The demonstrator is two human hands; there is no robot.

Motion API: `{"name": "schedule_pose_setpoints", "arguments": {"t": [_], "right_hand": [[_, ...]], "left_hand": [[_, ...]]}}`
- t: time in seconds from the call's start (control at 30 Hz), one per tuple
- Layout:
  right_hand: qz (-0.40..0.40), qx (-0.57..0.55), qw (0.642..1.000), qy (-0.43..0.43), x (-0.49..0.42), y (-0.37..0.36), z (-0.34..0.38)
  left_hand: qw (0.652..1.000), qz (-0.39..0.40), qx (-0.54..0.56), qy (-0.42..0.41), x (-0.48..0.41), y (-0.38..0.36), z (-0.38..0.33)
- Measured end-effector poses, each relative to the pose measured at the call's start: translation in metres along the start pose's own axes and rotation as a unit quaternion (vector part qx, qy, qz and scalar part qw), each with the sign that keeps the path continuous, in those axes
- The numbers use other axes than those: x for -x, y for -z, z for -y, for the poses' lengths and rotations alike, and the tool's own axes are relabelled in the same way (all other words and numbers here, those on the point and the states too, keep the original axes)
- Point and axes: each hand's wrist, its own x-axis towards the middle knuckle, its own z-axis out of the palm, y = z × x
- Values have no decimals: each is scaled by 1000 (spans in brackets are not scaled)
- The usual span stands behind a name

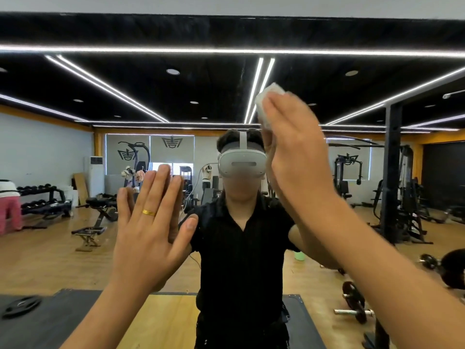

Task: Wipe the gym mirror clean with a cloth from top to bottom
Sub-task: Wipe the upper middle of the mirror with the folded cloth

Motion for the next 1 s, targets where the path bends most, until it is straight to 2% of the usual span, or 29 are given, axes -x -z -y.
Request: {"name": "schedule_pose_setpoints", "arguments": {"t": [0.07, 0.17, 0.23, 0.43, 0.57, 0.63, 0.77, 1.0], "right_hand": [[31, -1, 999, 22, 38, -9, 26], [122, 3, 986, 116, 91, -6, 42], [133, 16, 978, 159, 97, 2, 30], [25, 17, 999, 30, 9, 14, -22], [-24, 14, 1000, -9, -28, 3, -11], [11, -11, 1000, 7, -8, -6, 15], [134, -4, 984, 115, 63, -11, 47], [162, 1, 978, 132, 72, -6, 45]], "left_hand": [[1000, -1, 3, -1, 0, 0, 0], [1000, -3, 2, -7, 0, 0, 0], [1000, -7, -1, -6, 0, -1, 0], [1000, -8, -13, -3, -2, -1, 0], [1000, -11, -18, -4, -2, -1, -1], [1000, -9, -21, -3, -2, -1, -2], [1000, -9, -13, 3, -3, 1, -3], [1000, 8, 15, -7, -2, 5, 0]]}}
